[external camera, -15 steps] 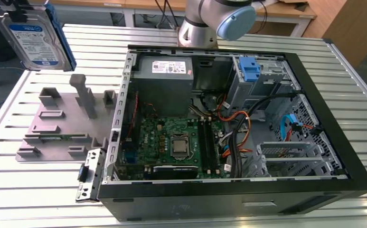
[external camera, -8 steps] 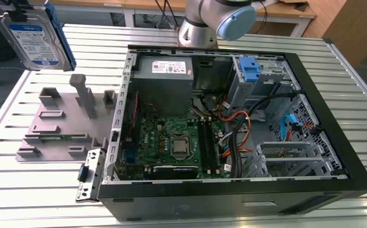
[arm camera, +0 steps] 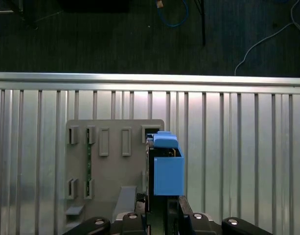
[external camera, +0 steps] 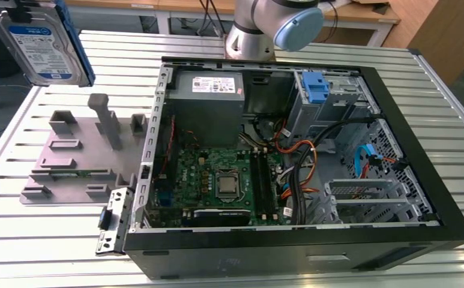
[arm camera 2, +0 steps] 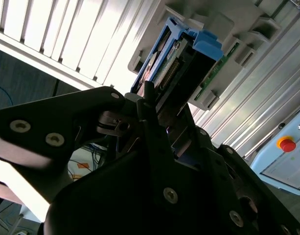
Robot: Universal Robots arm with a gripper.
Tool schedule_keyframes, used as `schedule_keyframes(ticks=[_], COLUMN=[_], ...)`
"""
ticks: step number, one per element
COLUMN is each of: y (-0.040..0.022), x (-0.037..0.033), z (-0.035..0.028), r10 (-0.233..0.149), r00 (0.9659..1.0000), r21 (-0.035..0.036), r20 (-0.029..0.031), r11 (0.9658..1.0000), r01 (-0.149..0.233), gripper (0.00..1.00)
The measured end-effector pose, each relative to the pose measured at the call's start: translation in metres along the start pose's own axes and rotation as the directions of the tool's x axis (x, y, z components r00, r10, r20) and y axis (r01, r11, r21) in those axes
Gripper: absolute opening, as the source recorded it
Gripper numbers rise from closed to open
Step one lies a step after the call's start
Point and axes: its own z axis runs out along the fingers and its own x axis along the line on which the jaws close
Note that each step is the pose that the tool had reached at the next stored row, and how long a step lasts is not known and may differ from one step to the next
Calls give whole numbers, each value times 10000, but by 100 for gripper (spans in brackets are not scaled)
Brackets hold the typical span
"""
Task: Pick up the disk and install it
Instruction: 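Pick up the disk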
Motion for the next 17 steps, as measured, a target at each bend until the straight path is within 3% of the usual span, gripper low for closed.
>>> schedule_keyframes(ticks=[17], y=[1], x=[-2], z=[-43], r10=[0], r00=[10000], r21=[0], r20=[0], r11=[10000], r01=[0], gripper=[35])
